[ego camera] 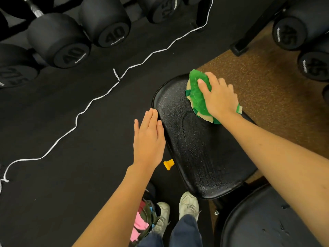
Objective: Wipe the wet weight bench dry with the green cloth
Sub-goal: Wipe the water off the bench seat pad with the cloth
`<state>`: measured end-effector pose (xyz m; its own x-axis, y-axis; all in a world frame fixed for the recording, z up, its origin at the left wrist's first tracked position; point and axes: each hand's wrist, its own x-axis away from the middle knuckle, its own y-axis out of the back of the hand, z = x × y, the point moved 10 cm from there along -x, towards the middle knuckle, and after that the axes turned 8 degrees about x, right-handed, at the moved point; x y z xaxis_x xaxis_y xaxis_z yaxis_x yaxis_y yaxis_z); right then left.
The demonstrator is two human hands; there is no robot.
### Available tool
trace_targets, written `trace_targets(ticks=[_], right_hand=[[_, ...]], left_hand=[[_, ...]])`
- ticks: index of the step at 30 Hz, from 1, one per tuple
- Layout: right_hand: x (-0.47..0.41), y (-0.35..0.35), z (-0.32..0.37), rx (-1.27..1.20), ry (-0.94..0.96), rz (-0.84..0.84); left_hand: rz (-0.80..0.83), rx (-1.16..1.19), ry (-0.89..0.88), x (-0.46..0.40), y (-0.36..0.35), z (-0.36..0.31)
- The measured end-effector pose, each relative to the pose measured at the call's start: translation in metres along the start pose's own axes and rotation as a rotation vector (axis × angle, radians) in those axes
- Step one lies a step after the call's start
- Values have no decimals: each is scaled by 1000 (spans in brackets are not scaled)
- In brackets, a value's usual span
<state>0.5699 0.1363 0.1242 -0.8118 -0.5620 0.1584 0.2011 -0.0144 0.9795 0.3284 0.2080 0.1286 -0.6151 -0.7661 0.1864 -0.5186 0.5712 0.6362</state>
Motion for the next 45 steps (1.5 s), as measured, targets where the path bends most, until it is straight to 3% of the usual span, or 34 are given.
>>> trace_targets(ticks=[4,12,20,33,45], right_hand=[[19,1,-36,-19,-92,5],[87,-2,-74,82,-225,-191],[111,-14,-51,36,-404,-174],[143,-22,65,133,175,-185],[204,-34,65,198,806,-76]], left_hand=[[20,-72,-31,-1,0,-2],[68,-99,-32,-3,0,-1],[106,-111,-67,-7,5,-4],[189,-82,-44,-9,8,-3],[245,-197,3,-8,3,-5]])
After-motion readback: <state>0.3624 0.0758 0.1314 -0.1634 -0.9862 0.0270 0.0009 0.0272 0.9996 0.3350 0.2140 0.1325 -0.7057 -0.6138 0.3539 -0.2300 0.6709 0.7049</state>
